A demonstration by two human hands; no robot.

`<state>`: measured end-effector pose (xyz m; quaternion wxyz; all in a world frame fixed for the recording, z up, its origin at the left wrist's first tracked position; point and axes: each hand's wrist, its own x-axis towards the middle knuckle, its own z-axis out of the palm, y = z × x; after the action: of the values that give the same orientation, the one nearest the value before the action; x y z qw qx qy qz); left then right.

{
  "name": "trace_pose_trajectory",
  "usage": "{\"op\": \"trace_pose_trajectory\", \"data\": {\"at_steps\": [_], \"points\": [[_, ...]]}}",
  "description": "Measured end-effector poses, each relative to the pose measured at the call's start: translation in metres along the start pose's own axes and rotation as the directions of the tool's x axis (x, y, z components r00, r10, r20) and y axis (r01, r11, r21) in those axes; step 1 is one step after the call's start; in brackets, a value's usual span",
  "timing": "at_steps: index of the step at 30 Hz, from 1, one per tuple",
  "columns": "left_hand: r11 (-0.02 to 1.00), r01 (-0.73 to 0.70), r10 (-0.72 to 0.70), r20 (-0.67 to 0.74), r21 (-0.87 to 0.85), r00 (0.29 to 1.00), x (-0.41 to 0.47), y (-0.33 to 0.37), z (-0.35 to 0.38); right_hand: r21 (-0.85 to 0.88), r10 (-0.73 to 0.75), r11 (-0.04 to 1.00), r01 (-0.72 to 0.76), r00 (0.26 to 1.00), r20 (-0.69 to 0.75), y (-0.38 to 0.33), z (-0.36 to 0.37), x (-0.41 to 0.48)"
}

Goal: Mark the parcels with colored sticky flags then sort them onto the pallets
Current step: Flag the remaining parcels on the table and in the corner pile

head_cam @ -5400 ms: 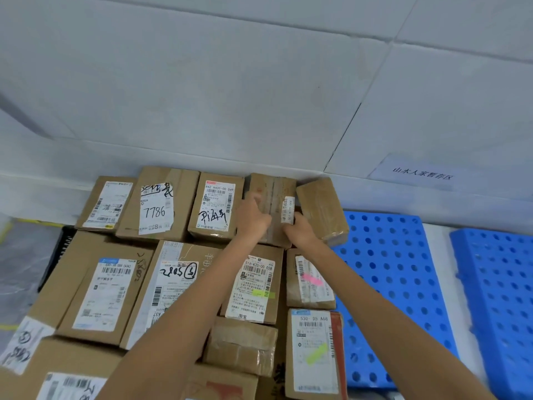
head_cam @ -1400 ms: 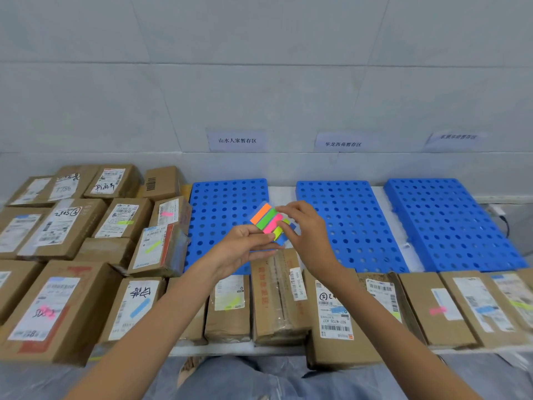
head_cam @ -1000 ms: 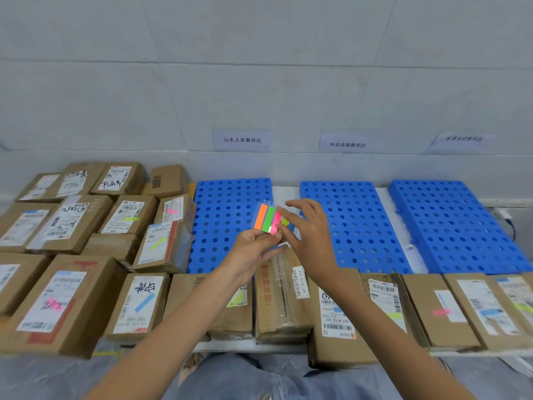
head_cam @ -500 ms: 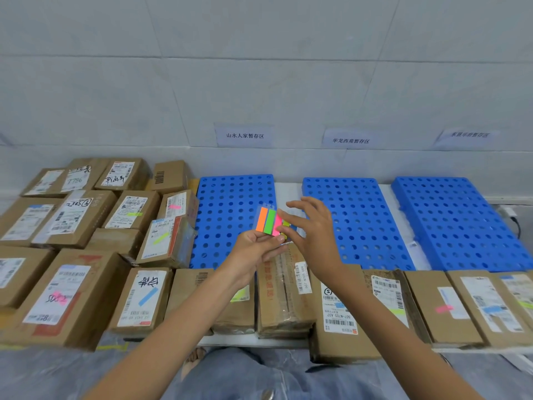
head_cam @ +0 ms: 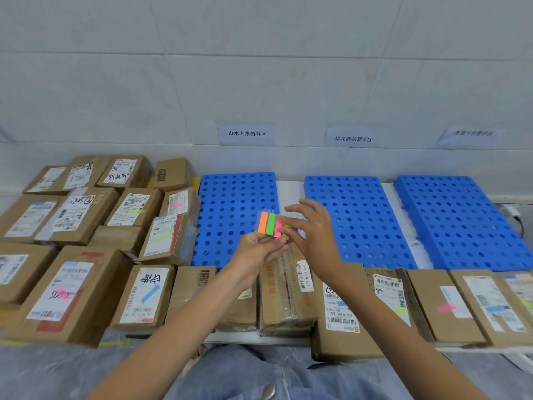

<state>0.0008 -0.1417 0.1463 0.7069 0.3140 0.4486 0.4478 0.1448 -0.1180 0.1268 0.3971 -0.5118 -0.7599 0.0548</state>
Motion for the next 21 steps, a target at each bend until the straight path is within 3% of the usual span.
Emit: {"op": "trace_pose_trajectory", "data": {"at_steps": [5, 9, 14, 21], "points": [[1.0, 0.016, -0.016, -0.01, 0.006, 1.0, -0.002, -0.002, -0.001, 0.055, 0.033, 0.998, -0.037, 0.997, 0.062, -0.001, 0.001, -0.001], [0.996, 0.042, -0.046, 0.057, 0.074, 0.997, -0.002, 0.003, -0.005, 0.199, 0.104, 0.97, -0.137, 0.98, 0.167, 0.0, -0.007, 0.001], [0.986, 0.162, -0.155, 0.159, -0.032, 0.975, -0.006, 0.015, -0.006, 0.216, 0.154, 0.954, -0.207, 0.959, 0.239, 0.0, -0.014, 0.003], [0.98, 0.147, -0.156, 0.057, 0.133, 0.986, -0.001, 0.017, -0.007, 0.156, 0.162, 0.966, -0.205, 0.954, 0.253, -0.008, -0.014, 0.006]]}}
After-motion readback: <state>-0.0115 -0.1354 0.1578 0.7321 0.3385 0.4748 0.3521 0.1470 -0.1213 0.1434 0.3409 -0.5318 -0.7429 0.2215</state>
